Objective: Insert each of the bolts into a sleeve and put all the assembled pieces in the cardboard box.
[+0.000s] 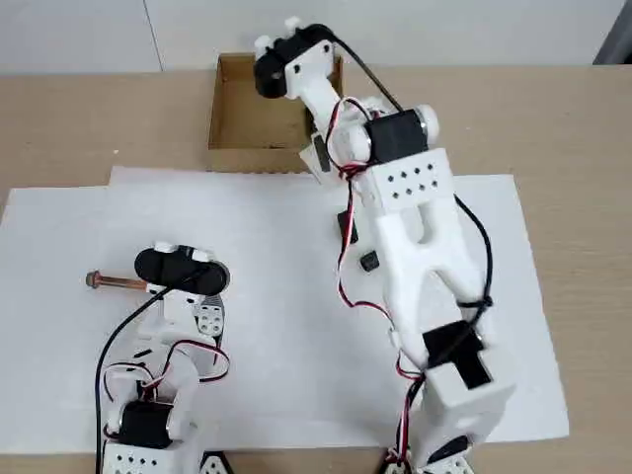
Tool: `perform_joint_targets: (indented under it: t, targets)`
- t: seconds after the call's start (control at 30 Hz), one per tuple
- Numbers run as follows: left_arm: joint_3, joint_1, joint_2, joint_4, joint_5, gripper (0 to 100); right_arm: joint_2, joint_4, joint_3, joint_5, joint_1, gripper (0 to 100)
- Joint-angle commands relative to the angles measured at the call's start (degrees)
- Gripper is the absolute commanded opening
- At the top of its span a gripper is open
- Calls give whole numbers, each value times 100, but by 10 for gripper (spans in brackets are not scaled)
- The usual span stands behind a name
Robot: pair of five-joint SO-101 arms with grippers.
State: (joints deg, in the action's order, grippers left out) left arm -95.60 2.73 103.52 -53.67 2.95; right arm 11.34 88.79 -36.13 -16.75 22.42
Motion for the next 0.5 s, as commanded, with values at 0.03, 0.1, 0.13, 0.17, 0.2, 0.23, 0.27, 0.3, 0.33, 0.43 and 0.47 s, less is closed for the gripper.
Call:
perform_joint_targets:
  t: [0.03, 0.1, 0.13, 0.17, 0.2, 0.23, 0.27, 0.3, 0.33, 0.43, 0.47]
  targets:
    - [22, -9, 53, -62, 35, 6, -646, 585, -290, 536, -163, 154]
    - [22, -9, 53, -62, 35, 6, -822, 752, -281, 765, -259, 154]
    - [22, -9, 53, -62, 35, 6, -919, 778, -281, 879, -303, 154]
    - [22, -9, 53, -62, 35, 6, -1015, 804, -264, 958, -330, 154]
    - [22, -9, 53, -62, 35, 6, -1112, 813, -246, 1029, -382, 154]
    - [22, -9, 53, -62, 35, 6, -1200, 840, -246, 1099, -409, 154]
    - [22, -9, 53, -62, 35, 6, -1279, 892, -246, 1178, -435, 154]
    - [22, -9, 53, -62, 35, 6, -1349, 919, -237, 1266, -453, 154]
    - [22, -9, 53, -62, 35, 6, -1429, 954, -193, 1380, -453, 154]
    - [22, -9, 53, -62, 35, 6, -1771, 971, 360, 1697, -453, 154]
    - [22, -9, 53, -62, 35, 6, -1947, 971, 642, 1820, -453, 154]
